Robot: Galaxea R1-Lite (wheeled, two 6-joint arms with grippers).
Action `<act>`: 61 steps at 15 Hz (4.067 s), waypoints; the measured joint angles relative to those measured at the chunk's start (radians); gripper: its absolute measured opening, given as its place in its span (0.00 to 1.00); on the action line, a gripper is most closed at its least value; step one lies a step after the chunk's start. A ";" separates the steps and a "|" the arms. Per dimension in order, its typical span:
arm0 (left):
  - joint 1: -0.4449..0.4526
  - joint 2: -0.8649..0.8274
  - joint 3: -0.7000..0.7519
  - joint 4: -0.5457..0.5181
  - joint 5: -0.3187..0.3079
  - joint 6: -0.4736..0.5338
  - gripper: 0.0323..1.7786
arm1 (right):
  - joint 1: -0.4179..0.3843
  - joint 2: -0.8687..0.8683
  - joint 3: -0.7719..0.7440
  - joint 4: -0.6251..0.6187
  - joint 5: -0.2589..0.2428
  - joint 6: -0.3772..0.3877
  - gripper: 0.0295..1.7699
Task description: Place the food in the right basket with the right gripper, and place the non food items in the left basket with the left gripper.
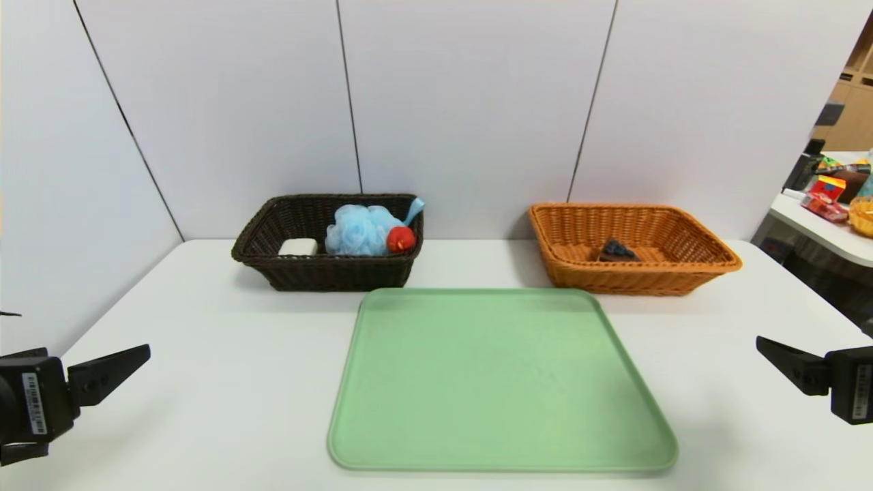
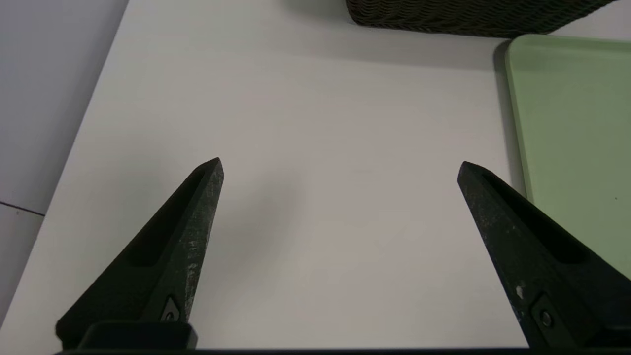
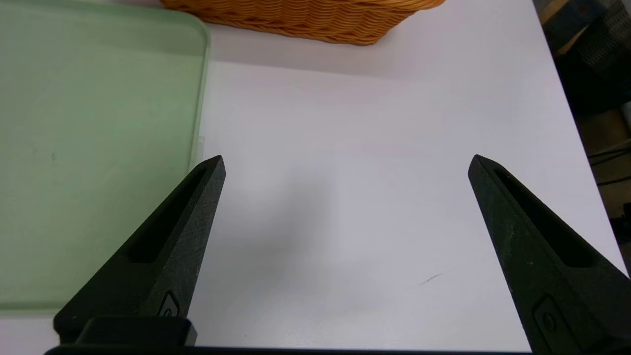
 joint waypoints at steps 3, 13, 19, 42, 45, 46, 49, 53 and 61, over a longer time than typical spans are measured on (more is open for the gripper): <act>0.082 -0.049 0.044 -0.051 -0.016 0.009 0.95 | -0.050 -0.046 0.032 -0.010 0.005 0.003 0.96; 0.188 -0.280 0.157 -0.115 -0.134 0.041 0.95 | -0.127 -0.237 0.114 -0.013 0.023 0.004 0.96; 0.202 -0.397 0.235 -0.116 -0.156 0.035 0.95 | -0.175 -0.347 0.151 -0.006 0.032 0.004 0.96; 0.207 -0.723 0.445 -0.117 -0.206 0.033 0.95 | -0.226 -0.812 0.410 0.039 0.033 0.005 0.96; 0.207 -0.724 0.456 -0.117 -0.205 0.027 0.95 | -0.240 -0.831 0.432 0.039 0.033 0.006 0.96; 0.207 -0.725 0.462 -0.117 -0.206 0.027 0.95 | -0.243 -0.841 0.443 0.040 0.033 0.005 0.96; 0.202 -0.761 0.487 -0.114 -0.216 0.033 0.95 | -0.246 -0.877 0.465 0.040 0.033 0.006 0.96; 0.197 -0.829 0.511 -0.104 -0.258 0.036 0.95 | -0.247 -0.944 0.459 0.058 0.110 -0.004 0.96; 0.193 -0.911 0.538 -0.070 -0.298 0.107 0.95 | -0.248 -1.022 0.447 0.115 0.291 -0.022 0.96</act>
